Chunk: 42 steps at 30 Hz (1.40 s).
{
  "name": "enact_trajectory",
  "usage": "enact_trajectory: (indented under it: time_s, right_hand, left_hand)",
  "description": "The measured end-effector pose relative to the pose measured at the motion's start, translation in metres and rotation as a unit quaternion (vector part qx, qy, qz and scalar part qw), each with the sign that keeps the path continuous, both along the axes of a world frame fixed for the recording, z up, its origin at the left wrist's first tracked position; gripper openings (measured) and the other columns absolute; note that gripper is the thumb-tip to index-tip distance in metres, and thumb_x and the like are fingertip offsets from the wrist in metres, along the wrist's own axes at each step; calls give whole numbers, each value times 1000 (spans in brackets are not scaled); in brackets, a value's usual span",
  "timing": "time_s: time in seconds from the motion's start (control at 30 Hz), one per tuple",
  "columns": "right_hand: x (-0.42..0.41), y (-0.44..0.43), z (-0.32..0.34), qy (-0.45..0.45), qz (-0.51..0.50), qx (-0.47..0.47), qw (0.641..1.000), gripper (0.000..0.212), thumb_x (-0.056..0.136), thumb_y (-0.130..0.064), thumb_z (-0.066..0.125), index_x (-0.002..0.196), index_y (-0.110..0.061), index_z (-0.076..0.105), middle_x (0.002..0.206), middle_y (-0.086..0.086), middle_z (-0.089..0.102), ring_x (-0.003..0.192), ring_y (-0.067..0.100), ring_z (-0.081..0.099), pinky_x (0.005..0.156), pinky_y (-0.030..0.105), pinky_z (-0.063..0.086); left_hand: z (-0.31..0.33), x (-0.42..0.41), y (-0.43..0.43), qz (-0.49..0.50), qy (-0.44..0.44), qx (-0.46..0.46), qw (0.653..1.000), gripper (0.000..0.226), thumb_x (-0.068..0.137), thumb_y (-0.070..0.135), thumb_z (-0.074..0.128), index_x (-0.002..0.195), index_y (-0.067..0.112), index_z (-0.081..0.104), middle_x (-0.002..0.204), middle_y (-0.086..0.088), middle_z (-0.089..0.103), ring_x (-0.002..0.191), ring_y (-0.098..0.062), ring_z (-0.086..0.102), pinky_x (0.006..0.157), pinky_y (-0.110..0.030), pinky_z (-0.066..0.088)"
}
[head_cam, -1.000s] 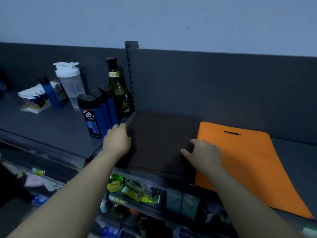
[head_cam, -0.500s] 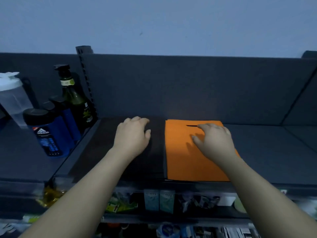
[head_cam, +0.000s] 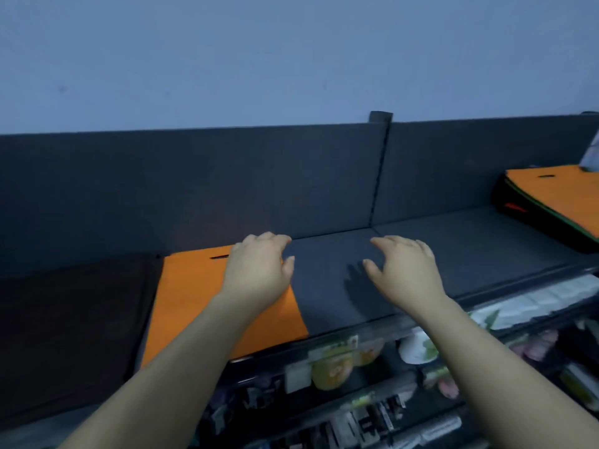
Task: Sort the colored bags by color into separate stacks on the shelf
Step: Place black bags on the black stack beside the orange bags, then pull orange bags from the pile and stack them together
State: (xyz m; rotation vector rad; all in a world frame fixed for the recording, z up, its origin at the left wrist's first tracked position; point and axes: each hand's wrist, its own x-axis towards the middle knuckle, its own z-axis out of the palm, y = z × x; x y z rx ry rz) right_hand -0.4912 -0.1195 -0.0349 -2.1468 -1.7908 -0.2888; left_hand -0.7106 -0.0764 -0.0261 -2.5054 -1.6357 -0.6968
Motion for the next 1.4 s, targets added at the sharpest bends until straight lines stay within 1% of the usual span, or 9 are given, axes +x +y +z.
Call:
enact_trajectory:
  time_s: [0.3,0.5,0.67,0.8,0.97,1.1,1.27,1.33,1.4]
  right_hand:
    - [189,-38,8,-19,-84,2,996,47,92,-41,49,136,-25,49,138,-3,52,129,18,45,115,39,22]
    - [285,-52,7,-19,-129,-12,991,47,93,-41,49,137,-24,48,136,-4,53,129,18,45,115,39,23]
    - [353,-43,6,-12,-169,-21,985,48,94,-43,48,139,-25,47,140,-5,50,132,16,42,116,41,22]
    - [398,-30,9,-15,-207,-9,978,39,93,-40,49,127,-23,55,125,-4,59,121,19,50,112,40,26]
    - [452,-18,14,-8,-249,-5,968,37,93,-40,50,125,-23,57,122,-3,62,119,21,51,110,39,27]
    - [493,-8,17,1,-274,-13,962,42,94,-43,47,132,-25,54,128,-3,59,121,22,50,109,40,27]
    - [554,19,16,17,-269,-38,962,44,95,-42,45,135,-23,51,133,0,57,123,24,50,112,44,28]
    - [582,31,15,10,-263,-43,964,42,96,-42,44,131,-22,54,129,1,58,120,25,52,109,44,30]
    - [610,42,16,3,-255,-51,966,38,97,-41,42,125,-20,58,124,3,60,116,26,53,107,43,32]
  left_hand:
    - [2,190,-2,-71,-45,-17,996,42,96,37,44,137,25,47,125,4,58,113,-22,52,94,-34,41]
    - [-7,290,10,-119,-55,-59,990,44,96,38,44,138,24,46,124,5,58,114,-17,53,95,-36,45]
    - [-6,361,33,-152,-53,-70,984,44,97,38,43,138,24,46,122,6,58,112,-15,53,94,-34,45]
    - [1,414,57,-181,-71,-76,978,41,96,36,46,135,24,48,121,8,59,109,-14,55,90,-34,47]
    - [14,479,81,-215,-92,-96,967,41,96,34,47,135,24,48,120,9,60,109,-12,55,88,-29,46]
    - [16,526,94,-238,-92,-113,960,41,96,34,47,136,23,48,120,8,59,111,-12,54,89,-29,46]
    - [6,580,108,-233,-101,-113,960,40,94,35,50,132,22,51,113,9,62,105,-10,55,84,-27,48]
    - [3,603,113,-220,-112,-126,961,36,94,34,50,127,21,54,110,9,63,100,-10,57,82,-28,49]
    - [2,628,116,-206,-133,-158,957,28,94,32,50,118,19,59,104,9,64,93,-10,59,81,-30,52]
